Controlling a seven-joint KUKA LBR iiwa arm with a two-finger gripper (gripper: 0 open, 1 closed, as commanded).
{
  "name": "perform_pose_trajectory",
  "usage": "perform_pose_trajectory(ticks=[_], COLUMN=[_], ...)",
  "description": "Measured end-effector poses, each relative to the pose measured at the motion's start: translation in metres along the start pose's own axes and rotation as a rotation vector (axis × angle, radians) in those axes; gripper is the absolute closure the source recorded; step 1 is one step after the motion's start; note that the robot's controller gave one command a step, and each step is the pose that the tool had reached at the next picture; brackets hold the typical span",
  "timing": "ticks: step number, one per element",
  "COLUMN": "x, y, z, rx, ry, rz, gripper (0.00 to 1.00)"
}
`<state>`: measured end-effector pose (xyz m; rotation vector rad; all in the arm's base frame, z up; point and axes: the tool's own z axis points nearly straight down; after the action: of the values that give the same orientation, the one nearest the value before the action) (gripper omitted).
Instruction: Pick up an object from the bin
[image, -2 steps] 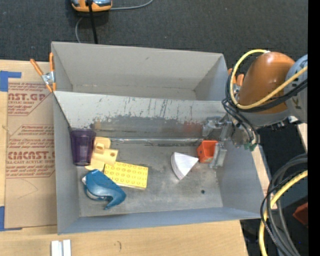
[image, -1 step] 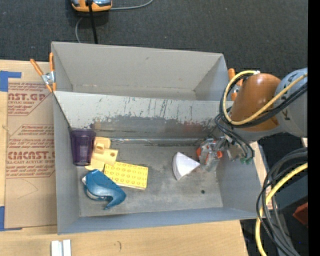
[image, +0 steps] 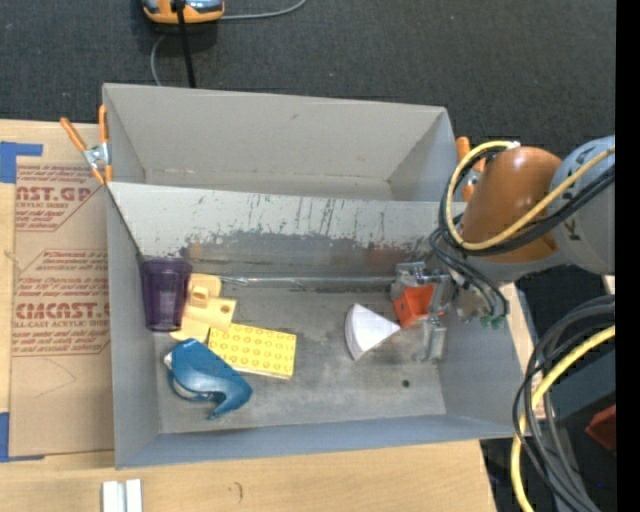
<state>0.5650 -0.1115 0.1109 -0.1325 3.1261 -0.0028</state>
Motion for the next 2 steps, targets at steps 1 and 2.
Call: perform_pose_trajectory(ticks=[1, 2], x=[0.000, -0.010], y=[0.000, 0.012], z=[0.000, 0.011], rx=[0.000, 0.003], ry=[0.000, -0.003], rz=[0.000, -0.078], gripper=[0.00, 0.00])
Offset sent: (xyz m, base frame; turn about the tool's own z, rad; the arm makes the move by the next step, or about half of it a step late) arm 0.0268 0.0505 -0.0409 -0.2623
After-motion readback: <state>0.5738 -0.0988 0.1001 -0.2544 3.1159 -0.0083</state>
